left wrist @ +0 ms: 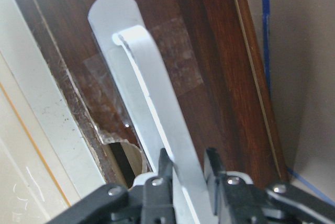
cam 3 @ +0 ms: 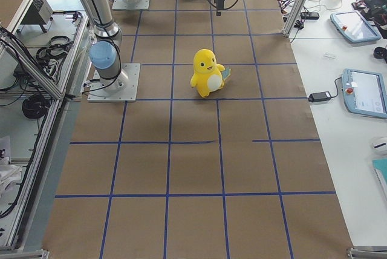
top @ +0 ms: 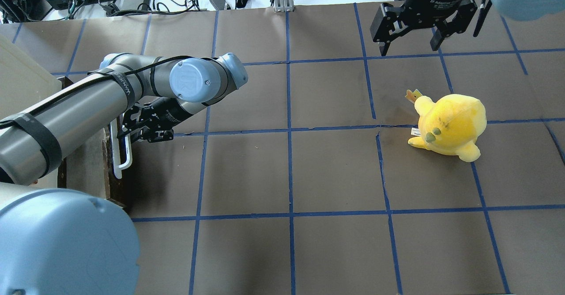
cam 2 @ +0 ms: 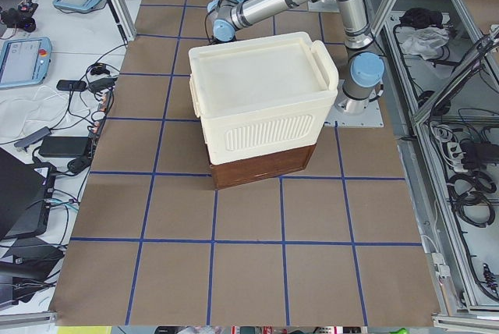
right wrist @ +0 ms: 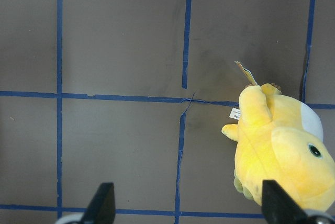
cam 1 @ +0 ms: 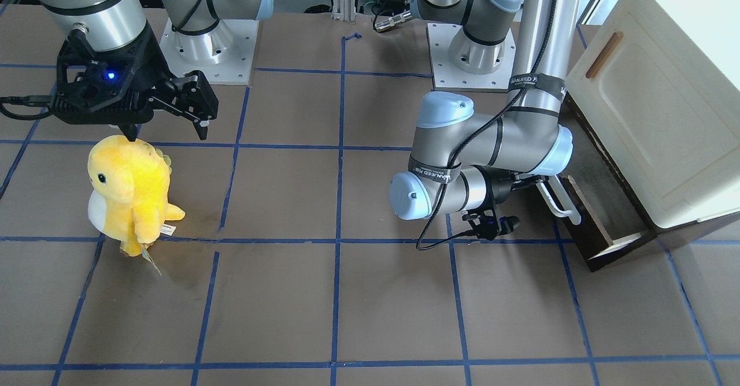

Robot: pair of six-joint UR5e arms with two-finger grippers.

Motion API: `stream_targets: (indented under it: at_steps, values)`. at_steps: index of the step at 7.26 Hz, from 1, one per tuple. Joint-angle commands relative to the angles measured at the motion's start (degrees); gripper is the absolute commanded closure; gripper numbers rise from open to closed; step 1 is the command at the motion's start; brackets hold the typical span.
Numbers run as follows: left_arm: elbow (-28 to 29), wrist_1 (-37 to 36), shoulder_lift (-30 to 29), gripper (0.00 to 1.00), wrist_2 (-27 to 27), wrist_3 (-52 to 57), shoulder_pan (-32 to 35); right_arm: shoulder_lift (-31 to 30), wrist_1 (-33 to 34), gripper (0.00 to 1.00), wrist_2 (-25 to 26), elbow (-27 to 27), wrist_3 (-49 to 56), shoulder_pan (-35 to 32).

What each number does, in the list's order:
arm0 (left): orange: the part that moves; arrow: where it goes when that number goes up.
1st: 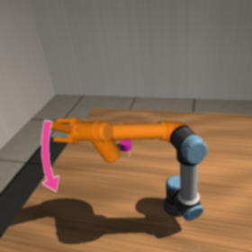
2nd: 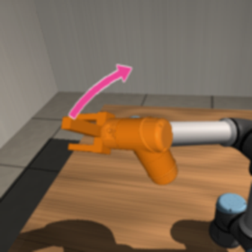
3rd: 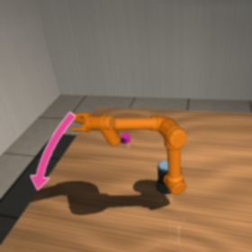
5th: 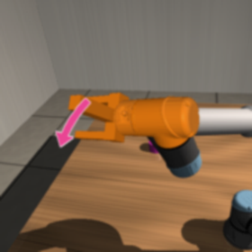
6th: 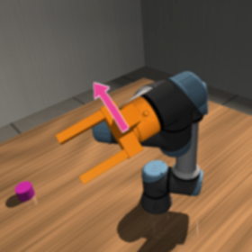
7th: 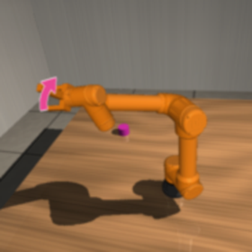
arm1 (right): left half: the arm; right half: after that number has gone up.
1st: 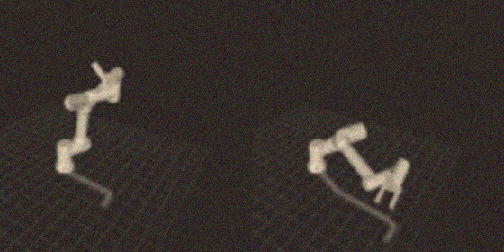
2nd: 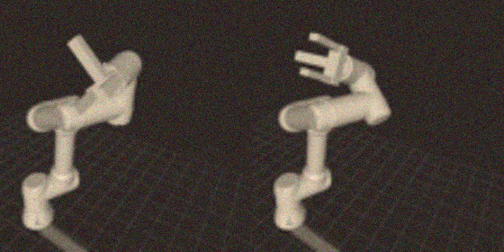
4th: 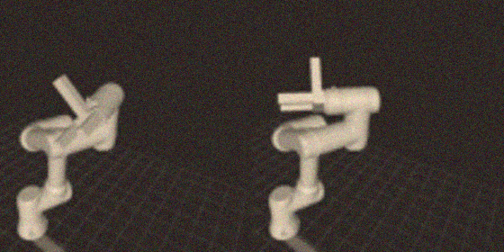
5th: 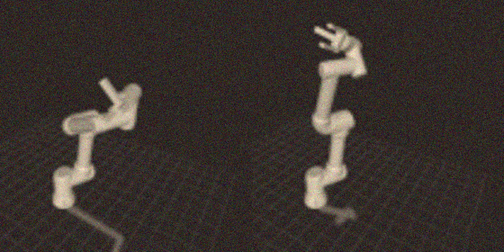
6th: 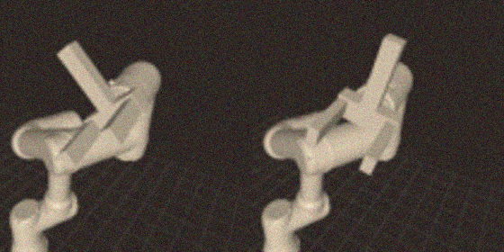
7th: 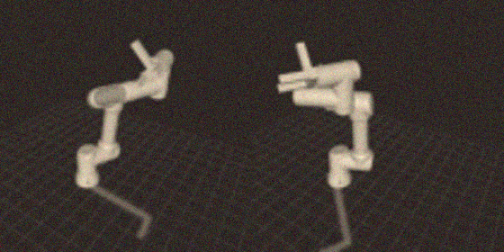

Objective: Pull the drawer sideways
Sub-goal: 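Pull the drawer outward by its handle with the left gripper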

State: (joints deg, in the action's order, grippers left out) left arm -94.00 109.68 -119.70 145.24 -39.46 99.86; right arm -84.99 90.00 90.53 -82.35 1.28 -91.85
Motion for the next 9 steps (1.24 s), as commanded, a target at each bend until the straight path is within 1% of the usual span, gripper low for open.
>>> stream_targets:
  at_steps: [1, 8, 9]
  values:
    - [1.4, -0.1, -0.1, 0.86, -1.6, 0.0, 0.9, 0.0, 0.0, 0.00, 0.0, 0.0, 0.0, 0.0]
    - [3.1, 0.0, -0.7, 0.87, -2.2, 0.7, 2.3, 0.0, 0.0, 0.00, 0.0, 0.0, 0.0, 0.0]
    - [3.1, 0.0, -0.8, 0.84, -2.1, 0.8, 2.3, 0.0, 0.0, 0.00, 0.0, 0.0, 0.0, 0.0]
